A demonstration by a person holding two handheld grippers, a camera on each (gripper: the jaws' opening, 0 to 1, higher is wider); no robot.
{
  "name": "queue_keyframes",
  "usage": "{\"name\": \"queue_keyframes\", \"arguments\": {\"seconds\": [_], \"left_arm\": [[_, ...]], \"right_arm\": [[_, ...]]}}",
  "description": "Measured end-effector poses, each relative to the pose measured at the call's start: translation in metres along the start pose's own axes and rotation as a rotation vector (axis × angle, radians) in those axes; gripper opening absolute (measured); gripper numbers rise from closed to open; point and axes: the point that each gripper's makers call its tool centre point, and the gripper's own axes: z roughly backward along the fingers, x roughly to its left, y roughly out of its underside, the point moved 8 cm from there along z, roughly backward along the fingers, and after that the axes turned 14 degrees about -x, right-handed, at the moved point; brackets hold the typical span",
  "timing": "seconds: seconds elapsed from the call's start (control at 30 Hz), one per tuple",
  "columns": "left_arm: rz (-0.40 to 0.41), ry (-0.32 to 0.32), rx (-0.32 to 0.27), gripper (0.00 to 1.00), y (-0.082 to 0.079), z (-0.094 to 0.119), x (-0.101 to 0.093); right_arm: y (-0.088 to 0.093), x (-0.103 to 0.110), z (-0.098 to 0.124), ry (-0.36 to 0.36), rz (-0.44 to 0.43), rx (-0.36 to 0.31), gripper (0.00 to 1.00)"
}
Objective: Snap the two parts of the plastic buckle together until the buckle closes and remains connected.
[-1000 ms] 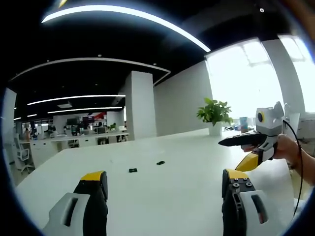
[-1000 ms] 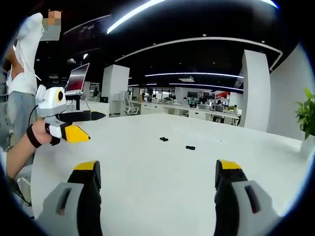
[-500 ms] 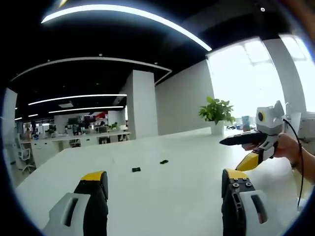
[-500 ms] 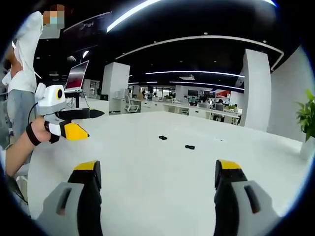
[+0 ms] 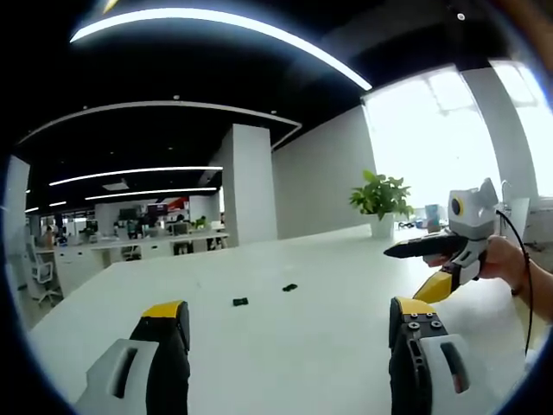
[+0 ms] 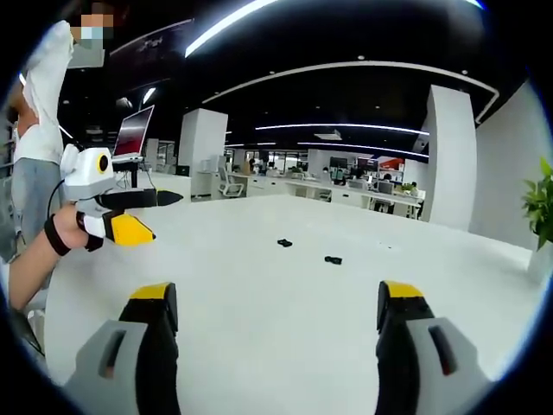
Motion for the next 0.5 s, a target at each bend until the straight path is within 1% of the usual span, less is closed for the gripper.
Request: {"name": "queue_keyframes", "arguments": {"seconds": [0.3,0.4,0.5], "left_arm": [[-0.004,0.004,0.004,0.98,0.0002,-0.0066,0.0016],[-0.004,0.006,0.007,0.97,0.0012,-0.0087,0.0006],[-0.001,0.010,0.008,0.97,0.0017,-0.0103,-0.0006]], "right_arm": [[0.0014,-0.0031,-0.0044,-0.001,-0.003,0.000,0.97],[0.0029,-0.0038,-0.0058,-0.003,0.000,0.013,0.97],[0.0021,-0.0028,-0.0067,-0.007,-0.004,0.004,0.97]]}}
